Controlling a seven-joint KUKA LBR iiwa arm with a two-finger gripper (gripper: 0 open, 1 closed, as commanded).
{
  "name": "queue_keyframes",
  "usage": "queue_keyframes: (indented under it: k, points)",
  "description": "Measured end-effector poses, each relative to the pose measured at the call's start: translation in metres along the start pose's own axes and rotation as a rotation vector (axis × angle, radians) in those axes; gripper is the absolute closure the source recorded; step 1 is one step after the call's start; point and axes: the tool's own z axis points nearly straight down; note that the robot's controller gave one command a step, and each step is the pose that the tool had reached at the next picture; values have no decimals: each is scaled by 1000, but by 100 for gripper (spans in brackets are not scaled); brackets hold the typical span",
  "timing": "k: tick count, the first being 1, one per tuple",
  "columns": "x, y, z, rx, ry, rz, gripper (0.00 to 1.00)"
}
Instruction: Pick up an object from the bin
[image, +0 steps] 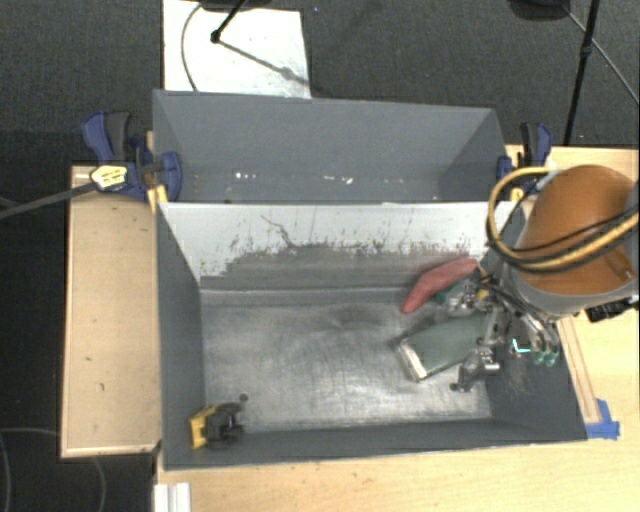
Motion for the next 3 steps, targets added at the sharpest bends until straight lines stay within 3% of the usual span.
queue_keyframes:
  k: [1,2,3]
  points:
    - [-2,0,-4,1,-8,-2,0]
    - [-17,-5,86,-14,-44,34,100]
    - [-17,-5,86,-13,-44,34,100]
